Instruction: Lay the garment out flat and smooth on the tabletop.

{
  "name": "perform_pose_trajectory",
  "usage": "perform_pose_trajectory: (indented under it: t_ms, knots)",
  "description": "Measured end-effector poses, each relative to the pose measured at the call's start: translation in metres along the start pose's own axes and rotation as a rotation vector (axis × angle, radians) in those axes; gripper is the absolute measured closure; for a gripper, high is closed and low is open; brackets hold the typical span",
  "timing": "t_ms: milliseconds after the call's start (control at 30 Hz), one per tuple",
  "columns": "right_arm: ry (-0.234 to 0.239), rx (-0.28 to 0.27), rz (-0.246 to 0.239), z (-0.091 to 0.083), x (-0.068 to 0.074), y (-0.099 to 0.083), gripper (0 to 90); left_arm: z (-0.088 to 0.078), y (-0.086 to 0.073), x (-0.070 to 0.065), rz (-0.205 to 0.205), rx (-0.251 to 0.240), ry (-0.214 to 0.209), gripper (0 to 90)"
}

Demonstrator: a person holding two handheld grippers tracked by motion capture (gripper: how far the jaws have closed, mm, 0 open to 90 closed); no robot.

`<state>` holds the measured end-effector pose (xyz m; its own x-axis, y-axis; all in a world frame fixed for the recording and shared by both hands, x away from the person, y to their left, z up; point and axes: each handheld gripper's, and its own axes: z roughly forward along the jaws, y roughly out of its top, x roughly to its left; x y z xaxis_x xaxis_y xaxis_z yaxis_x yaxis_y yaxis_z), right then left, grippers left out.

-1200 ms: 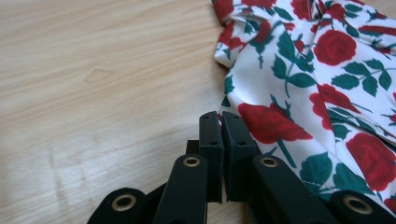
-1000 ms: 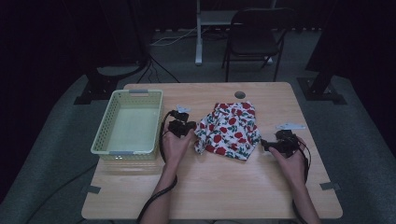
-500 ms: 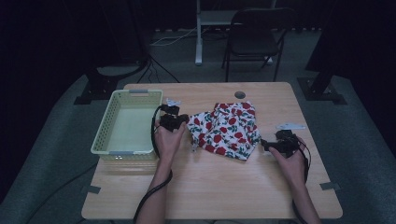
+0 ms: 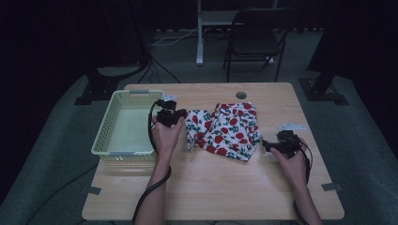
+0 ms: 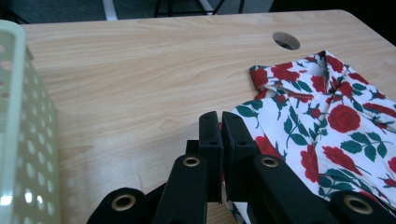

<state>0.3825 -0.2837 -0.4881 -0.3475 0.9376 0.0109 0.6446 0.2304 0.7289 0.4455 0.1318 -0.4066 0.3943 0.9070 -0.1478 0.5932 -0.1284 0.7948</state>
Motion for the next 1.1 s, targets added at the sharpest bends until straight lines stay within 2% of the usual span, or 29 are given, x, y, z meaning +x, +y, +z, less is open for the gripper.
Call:
perform_pose_trajectory:
  t_ms: [233,700,933,1100]
  knots:
    - [0.000,-0.001,-0.002,0.0001,-0.0002,-0.0001,17.4,-0.0049,0.0029,0.0036,-0.013,-0.015,0.019,88.9]
    - [0.000,-0.001,-0.003,0.0001,-0.0002,-0.0001,17.4,-0.0060,0.0034,0.0026,-0.008,-0.015,0.032,88.4]
    - [0.001,-0.001,-0.003,0.0001,-0.0002,-0.0001,17.4,-0.0084,0.0038,0.0029,-0.013,-0.025,0.061,88.1]
    - [0.001,-0.001,-0.004,0.0001,-0.0002,-0.0001,17.4,-0.0097,0.0037,0.0015,-0.002,-0.028,0.057,84.7]
